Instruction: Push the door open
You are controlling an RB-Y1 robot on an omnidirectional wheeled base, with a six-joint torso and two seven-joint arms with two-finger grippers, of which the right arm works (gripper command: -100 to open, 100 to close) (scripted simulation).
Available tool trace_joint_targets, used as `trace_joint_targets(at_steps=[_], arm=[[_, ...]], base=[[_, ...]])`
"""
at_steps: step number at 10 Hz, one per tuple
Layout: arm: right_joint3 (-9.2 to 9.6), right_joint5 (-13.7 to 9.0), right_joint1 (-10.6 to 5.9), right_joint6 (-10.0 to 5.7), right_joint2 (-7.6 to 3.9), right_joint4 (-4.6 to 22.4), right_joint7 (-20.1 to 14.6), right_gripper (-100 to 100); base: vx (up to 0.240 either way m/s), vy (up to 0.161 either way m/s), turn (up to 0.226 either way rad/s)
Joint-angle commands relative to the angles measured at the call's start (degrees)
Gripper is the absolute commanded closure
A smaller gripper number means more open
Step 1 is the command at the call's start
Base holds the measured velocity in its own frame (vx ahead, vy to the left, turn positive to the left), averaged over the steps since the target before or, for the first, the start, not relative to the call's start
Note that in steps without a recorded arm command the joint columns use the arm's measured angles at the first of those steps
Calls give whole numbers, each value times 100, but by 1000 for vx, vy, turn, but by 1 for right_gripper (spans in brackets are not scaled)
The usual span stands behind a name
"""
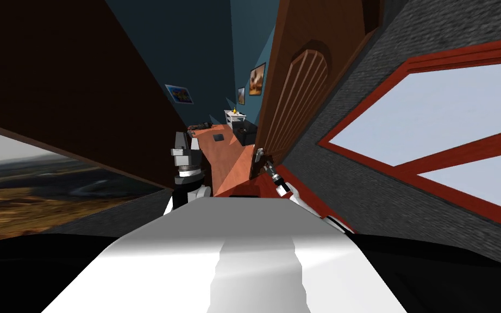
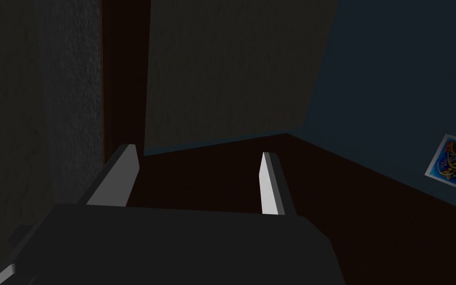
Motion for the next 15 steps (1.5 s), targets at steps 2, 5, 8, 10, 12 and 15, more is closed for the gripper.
trace_joint_targets(at_steps=[2,5,8,10,12,15], arm=[[130,-43,-135,-6,-200,266,-157,-100],[183,-56,-185,-18,-270,381,-204,-100],[113,-49,-292,63,-131,527,-173,-100],[56,-43,-370,129,-18,631,-141,-100],[5,-37,-439,188,82,724,-113,-100],[25,-38,-428,162,53,709,-126,100]], base=[[135,-138,94],[84,-80,56],[150,39,65],[178,69,87],[222,52,76],[18,3,4]])
